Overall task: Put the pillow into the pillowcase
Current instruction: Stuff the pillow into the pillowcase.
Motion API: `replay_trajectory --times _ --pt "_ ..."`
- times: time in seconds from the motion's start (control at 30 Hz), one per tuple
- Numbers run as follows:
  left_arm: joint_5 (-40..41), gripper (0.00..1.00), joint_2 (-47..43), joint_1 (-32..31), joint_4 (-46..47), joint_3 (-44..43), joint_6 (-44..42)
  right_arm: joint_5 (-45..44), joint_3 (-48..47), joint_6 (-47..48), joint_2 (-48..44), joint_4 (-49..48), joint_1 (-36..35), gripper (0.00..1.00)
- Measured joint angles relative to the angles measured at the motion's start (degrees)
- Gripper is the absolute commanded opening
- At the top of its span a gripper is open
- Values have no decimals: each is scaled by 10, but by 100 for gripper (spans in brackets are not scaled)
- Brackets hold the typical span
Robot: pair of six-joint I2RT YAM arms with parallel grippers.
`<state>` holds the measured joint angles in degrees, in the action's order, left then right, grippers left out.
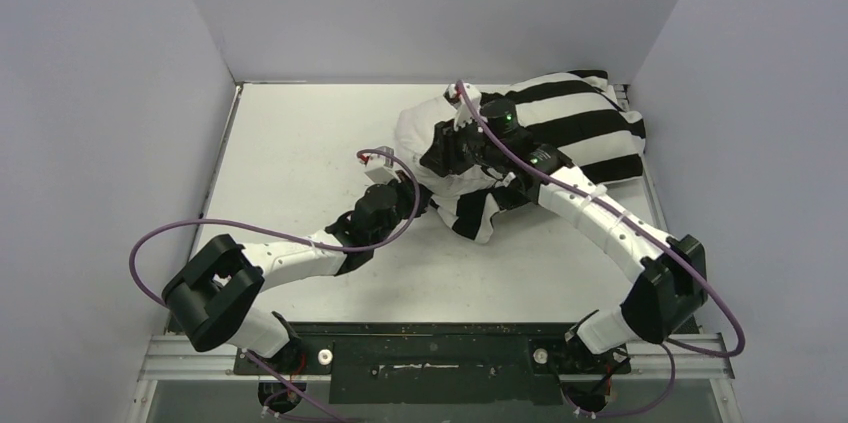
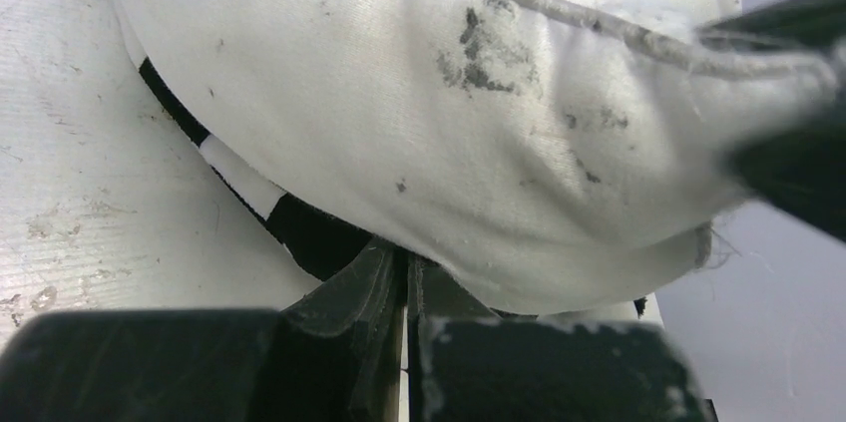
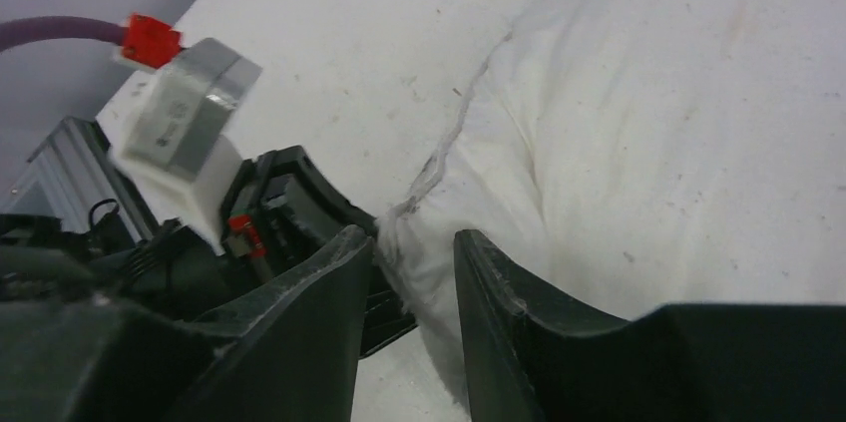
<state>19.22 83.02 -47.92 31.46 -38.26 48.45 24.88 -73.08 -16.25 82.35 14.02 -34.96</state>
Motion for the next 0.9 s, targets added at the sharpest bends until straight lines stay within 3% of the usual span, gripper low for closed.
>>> replay_trajectory --times 0.17,0.37,0.57,0.6,0.7,0.77,0.9 --pt "-1 0 -8 -1 -9 0 -7 -62 -33 39 98 54 -3 24" --pt "-31 0 -47 31 -92 -4 -13 -102 -33 92 206 103 5 23" --pt "-41 0 -112 59 -58 -99 -34 -177 -49 125 278 165 16 23" --pt "-45 0 -113 59 -49 -108 -37 -186 -55 126 279 168 18 21" --pt "-57 0 -109 59 -37 -112 -43 -184 -56 127 272 165 22 0" --pt "-66 0 -105 62 -32 -92 -46 -181 -51 128 264 157 24 0" --pt "-90 24 -101 88 -40 -34 -52 -169 -39 129 239 141 30 0"
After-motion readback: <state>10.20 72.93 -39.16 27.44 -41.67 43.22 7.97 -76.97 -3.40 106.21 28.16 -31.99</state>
